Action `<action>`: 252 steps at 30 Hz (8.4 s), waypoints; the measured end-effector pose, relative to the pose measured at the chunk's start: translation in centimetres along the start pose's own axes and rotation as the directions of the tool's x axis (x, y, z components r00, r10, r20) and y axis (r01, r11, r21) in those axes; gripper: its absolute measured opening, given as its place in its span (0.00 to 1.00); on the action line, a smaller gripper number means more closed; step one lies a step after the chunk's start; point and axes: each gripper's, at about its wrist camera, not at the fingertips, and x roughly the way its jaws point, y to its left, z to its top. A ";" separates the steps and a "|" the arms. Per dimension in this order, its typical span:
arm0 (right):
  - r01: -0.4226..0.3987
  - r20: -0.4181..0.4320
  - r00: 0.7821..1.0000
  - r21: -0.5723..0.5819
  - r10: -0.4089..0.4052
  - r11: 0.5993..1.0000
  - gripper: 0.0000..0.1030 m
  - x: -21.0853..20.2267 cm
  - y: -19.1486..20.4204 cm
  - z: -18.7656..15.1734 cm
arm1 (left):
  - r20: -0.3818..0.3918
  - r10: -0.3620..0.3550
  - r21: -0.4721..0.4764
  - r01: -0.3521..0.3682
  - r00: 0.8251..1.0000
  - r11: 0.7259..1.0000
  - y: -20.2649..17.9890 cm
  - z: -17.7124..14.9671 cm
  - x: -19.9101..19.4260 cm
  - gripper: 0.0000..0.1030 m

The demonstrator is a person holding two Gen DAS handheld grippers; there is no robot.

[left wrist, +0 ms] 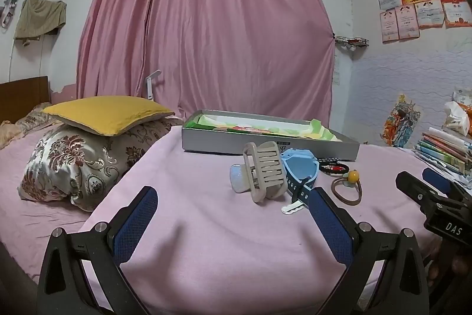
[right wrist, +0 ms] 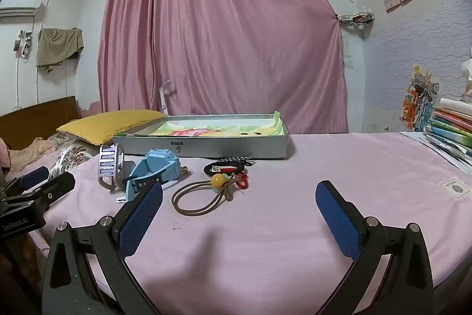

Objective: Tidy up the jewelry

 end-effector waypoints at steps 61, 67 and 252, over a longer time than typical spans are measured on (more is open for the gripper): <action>0.002 -0.002 1.000 0.011 -0.002 1.000 0.99 0.0 -0.2 -0.1 | 0.000 0.014 0.012 -0.014 1.000 1.000 -0.3 -0.1 -0.3 0.99; 0.003 -0.003 1.000 0.013 -0.003 1.000 0.99 0.0 -0.2 -0.2 | 0.000 0.014 0.013 -0.014 1.000 1.000 -0.3 -0.1 -0.3 0.99; -0.377 -0.611 0.761 -0.139 0.220 0.916 0.18 13.7 -1.1 5.2 | -0.608 -0.342 -0.134 0.332 0.716 0.934 -2.1 5.2 15.7 0.19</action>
